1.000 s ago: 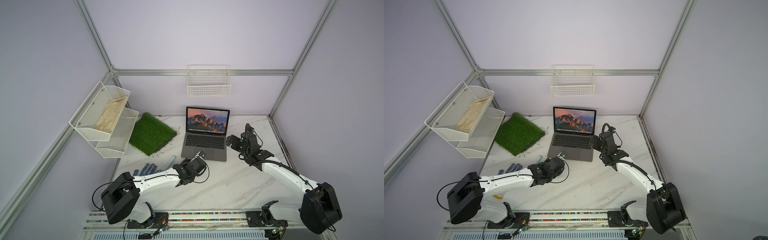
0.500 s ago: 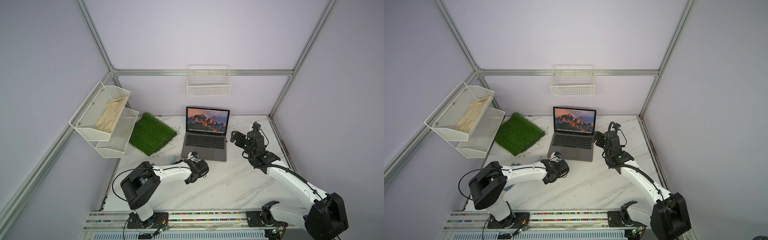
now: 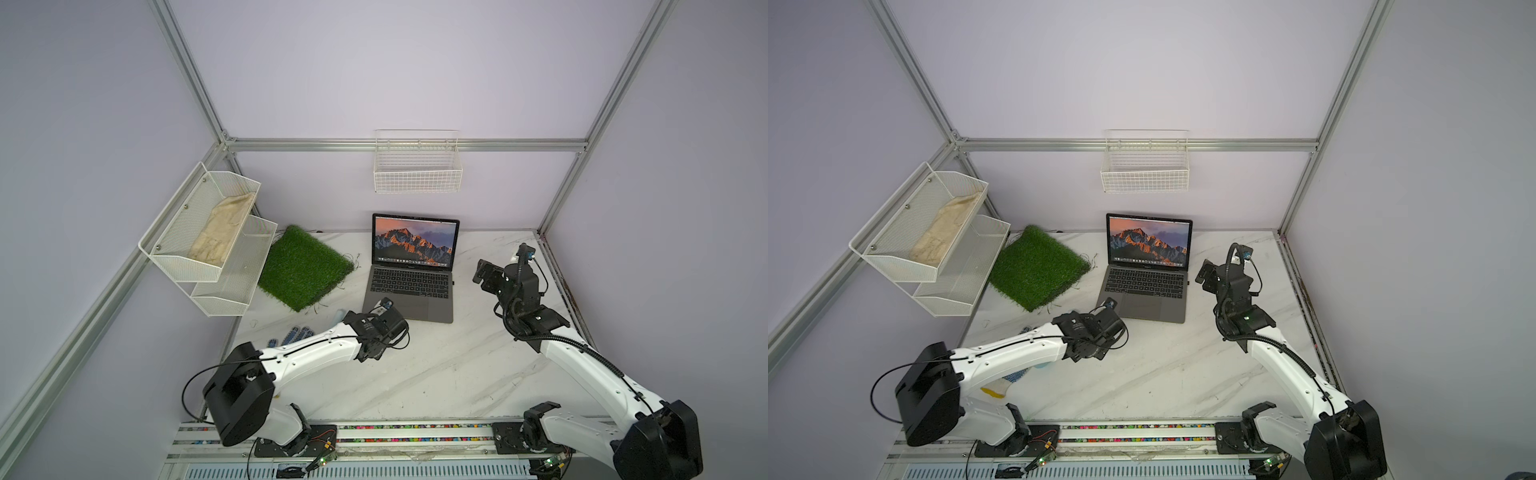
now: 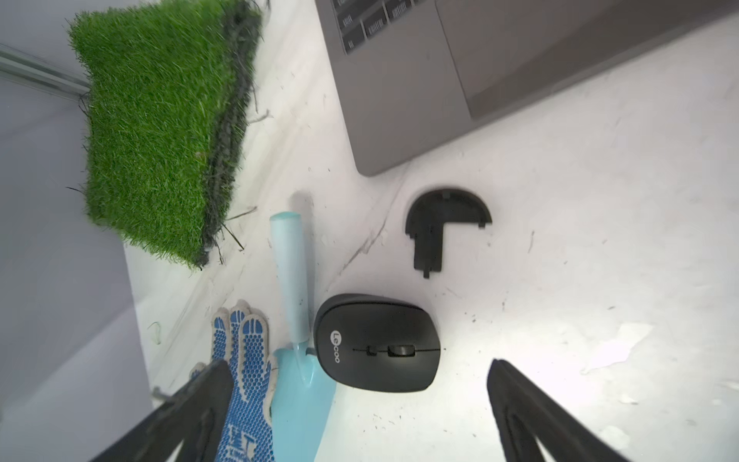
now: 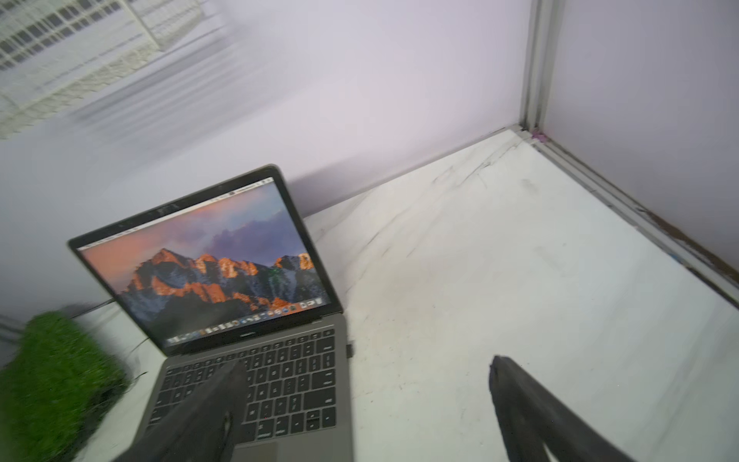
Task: Insert the wireless mouse receiver into the laptop
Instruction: Place the mouse at the center of the board, then reset both arms
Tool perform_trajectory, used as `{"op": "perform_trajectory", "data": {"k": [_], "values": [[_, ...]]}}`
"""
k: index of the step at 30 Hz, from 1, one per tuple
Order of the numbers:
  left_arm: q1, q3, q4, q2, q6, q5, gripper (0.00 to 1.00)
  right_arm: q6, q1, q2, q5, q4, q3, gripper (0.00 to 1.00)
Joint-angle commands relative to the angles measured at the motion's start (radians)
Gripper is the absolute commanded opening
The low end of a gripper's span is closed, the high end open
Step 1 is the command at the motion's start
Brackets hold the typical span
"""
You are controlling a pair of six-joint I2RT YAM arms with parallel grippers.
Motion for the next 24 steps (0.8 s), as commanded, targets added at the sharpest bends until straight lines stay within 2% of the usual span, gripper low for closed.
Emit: {"op": "perform_trajectory", "data": {"k": [1, 4, 8, 11, 12, 14, 15, 16, 19, 21, 24], "values": [[0.105, 0.014, 0.180, -0.162, 0.010, 0.050, 1.00, -0.088, -0.025, 0.049, 0.158, 0.084, -0.067, 0.97], [0.224, -0.102, 0.402, -0.267, 0.018, -0.048, 1.00, -0.148, -0.071, 0.108, 0.204, 0.275, -0.173, 0.97], [0.437, -0.308, 0.752, -0.326, 0.058, -0.160, 1.00, -0.231, -0.177, 0.274, 0.107, 0.550, -0.272, 0.97], [0.616, -0.395, 0.896, -0.286, 0.010, -0.228, 1.00, -0.307, -0.229, 0.411, 0.037, 0.671, -0.272, 0.97], [0.680, -0.405, 0.896, -0.262, -0.017, -0.206, 1.00, -0.315, -0.246, 0.433, -0.006, 0.651, -0.247, 0.97], [0.773, -0.405, 0.888, -0.207, -0.034, -0.148, 1.00, -0.345, -0.263, 0.463, -0.085, 0.766, -0.254, 0.97], [0.810, -0.405, 0.899, -0.171, -0.015, -0.104, 1.00, -0.357, -0.279, 0.486, -0.140, 0.810, -0.258, 0.97], [0.832, -0.402, 0.910, -0.145, 0.010, -0.053, 1.00, -0.355, -0.288, 0.499, -0.187, 0.765, -0.232, 0.97], [0.866, -0.402, 0.977, -0.060, 0.091, 0.097, 1.00, -0.397, -0.299, 0.509, -0.342, 0.769, -0.223, 0.97], [0.874, -0.429, 1.089, -0.020, 0.151, 0.236, 1.00, -0.402, -0.301, 0.501, -0.419, 0.905, -0.284, 0.97], [0.875, -0.495, 1.302, 0.032, 0.156, 0.360, 1.00, -0.408, -0.301, 0.589, -0.441, 1.125, -0.369, 0.97]]}}
